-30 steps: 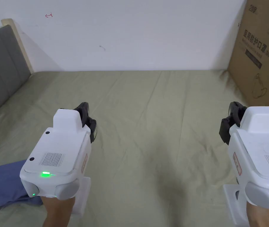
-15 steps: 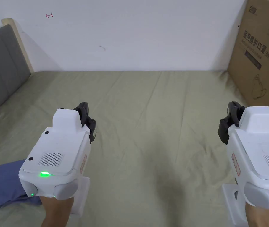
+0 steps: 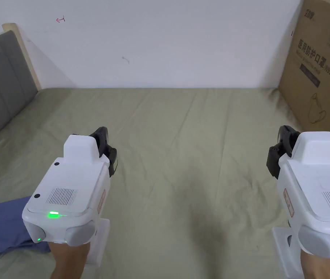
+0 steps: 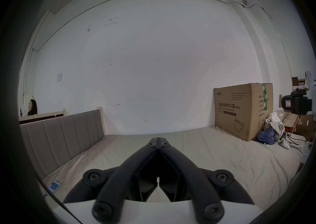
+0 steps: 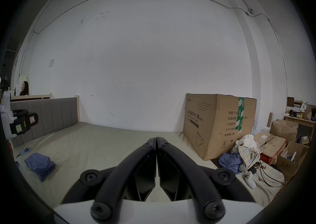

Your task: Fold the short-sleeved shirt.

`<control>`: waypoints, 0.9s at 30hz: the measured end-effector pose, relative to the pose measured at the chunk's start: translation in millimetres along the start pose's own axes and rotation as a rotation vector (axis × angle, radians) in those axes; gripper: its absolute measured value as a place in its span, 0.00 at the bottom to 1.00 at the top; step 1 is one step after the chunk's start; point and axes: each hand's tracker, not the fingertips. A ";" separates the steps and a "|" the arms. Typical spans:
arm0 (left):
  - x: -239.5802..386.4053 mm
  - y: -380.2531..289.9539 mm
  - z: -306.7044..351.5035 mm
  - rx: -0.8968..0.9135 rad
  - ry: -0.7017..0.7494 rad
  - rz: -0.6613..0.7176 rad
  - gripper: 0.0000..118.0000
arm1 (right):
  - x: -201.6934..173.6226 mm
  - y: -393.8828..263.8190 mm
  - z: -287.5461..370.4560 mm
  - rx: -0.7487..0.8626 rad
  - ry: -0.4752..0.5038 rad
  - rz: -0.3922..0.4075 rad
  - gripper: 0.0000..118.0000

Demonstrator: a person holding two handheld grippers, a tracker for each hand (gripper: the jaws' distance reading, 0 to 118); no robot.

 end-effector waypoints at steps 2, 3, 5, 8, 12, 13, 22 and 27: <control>0.2 -0.6 0.0 -0.001 0.001 -0.002 0.00 | -0.2 -0.1 -0.1 -0.002 0.002 0.003 0.00; 0.2 -0.7 0.0 -0.002 0.001 -0.002 0.00 | -0.2 -0.2 -0.1 -0.003 0.001 0.004 0.00; 0.1 -0.8 0.0 -0.004 -0.001 0.002 0.00 | 0.0 -0.9 -0.1 -0.004 0.001 0.001 0.00; -1.0 -2.2 -0.8 -0.007 0.000 0.007 0.00 | 0.0 -1.4 -0.1 -0.006 0.000 0.003 0.00; -2.2 -3.2 -1.4 -0.012 0.004 0.014 0.00 | -0.3 -1.6 0.0 -0.008 0.001 0.005 0.00; -2.4 -3.4 -1.3 -0.013 0.005 0.013 0.00 | -0.4 -1.8 -0.1 -0.008 0.001 0.007 0.00; -3.5 -9.3 -3.8 -0.026 0.026 0.010 0.45 | -0.8 -5.9 -1.9 -0.035 0.003 0.006 0.42; -3.6 -12.3 -5.6 -0.035 0.040 0.025 0.99 | 1.6 -11.5 -3.3 -0.051 0.006 -0.022 0.99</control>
